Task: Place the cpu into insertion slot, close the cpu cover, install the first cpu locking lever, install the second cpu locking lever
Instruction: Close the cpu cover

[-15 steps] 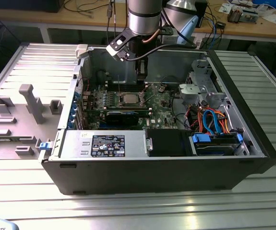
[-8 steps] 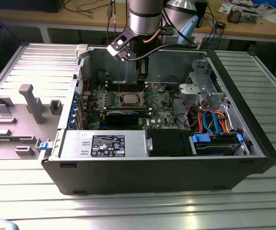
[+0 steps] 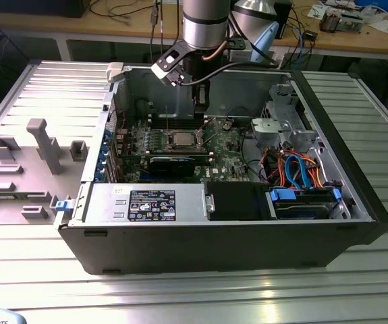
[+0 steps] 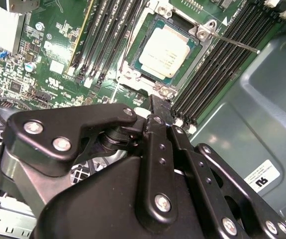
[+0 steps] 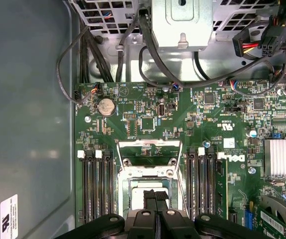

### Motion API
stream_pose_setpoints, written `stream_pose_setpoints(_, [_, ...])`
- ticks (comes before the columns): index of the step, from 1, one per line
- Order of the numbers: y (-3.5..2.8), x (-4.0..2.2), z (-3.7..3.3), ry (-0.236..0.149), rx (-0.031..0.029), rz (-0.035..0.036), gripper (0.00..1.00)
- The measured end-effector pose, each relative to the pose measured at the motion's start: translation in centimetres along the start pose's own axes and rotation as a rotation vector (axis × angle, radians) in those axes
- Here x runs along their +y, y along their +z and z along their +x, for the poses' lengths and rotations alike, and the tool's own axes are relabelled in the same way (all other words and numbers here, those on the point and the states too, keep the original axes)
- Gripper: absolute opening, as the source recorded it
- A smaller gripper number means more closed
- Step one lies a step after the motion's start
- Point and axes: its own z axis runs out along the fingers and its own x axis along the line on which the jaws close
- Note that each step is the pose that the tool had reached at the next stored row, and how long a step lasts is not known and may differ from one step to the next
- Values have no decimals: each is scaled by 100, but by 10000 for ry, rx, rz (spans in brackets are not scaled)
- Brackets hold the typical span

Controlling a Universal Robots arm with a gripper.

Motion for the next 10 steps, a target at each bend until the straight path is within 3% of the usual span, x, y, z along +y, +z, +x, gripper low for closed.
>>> stream_pose_setpoints(10, [2,52,1,1,0,0,11])
